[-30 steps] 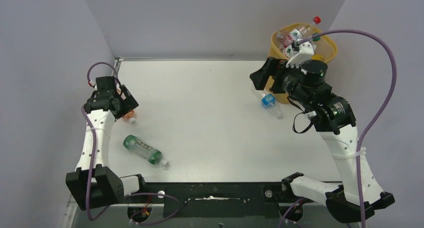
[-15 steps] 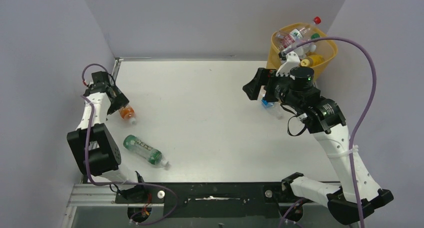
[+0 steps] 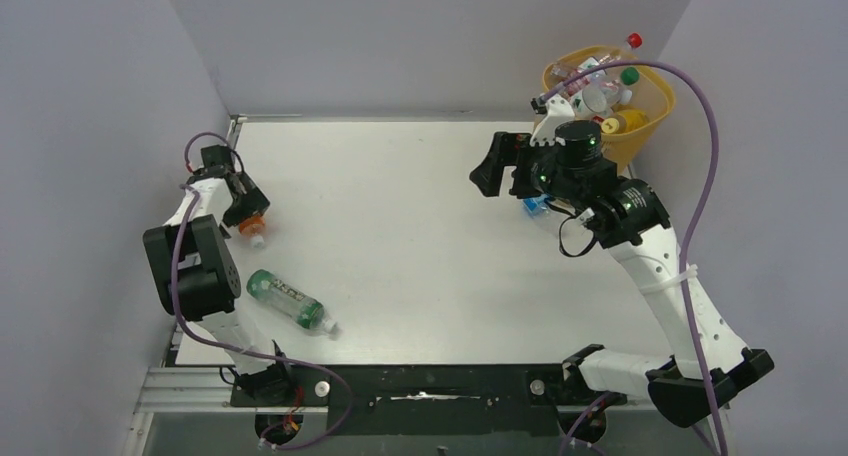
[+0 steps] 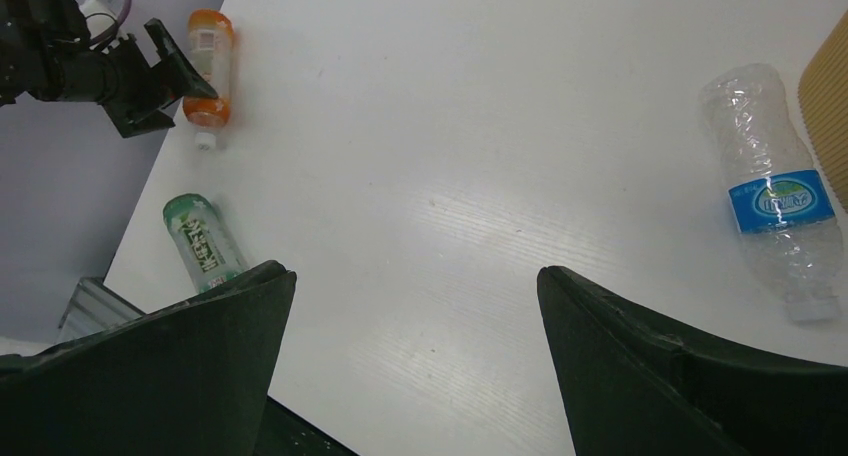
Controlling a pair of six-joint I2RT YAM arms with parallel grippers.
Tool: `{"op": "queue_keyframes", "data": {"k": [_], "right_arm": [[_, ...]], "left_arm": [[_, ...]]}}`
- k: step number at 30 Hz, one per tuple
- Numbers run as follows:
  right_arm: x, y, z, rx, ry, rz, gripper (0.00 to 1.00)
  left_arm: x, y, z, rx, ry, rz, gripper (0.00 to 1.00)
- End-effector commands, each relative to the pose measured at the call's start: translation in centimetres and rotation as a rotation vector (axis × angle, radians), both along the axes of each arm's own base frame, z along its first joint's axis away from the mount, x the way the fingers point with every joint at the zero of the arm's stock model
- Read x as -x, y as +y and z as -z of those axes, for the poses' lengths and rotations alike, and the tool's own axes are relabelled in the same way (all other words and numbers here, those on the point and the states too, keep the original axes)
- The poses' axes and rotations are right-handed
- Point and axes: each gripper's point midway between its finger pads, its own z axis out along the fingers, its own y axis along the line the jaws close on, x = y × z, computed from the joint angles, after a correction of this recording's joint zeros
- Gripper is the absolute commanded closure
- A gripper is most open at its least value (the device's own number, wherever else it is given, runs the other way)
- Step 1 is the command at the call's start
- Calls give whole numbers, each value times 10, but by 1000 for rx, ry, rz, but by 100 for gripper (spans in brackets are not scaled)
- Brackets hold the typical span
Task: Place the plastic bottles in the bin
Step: Pick up the plastic bottle at the center of the board.
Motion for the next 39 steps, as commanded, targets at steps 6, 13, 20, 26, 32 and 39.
{"op": "queue_keyframes", "data": {"k": [6,13,20,26,32,39], "right_arm": [[9,-3,-26,-12,-69,3,2],[14,-2,-25,-31,-68,10,2],[19,-3,-23,-40,-69,21,2],[21,-2,-27,-56,-73,23,2],[29,7,-35,-126,-71,-17,2],[34,16,-62,-226,-91,-46,2]], "left_arm": [[-36,-16,17,17,-25,65,21],[-43,-28,6,-2,-30,123,56],[-47,-64,-34,-11,-73,219,59],[-38,-172,-83,94,-174,474,59],[-1,-307,-141,341,-316,808,59],[61,-403,-202,579,-451,1038,59]]}}
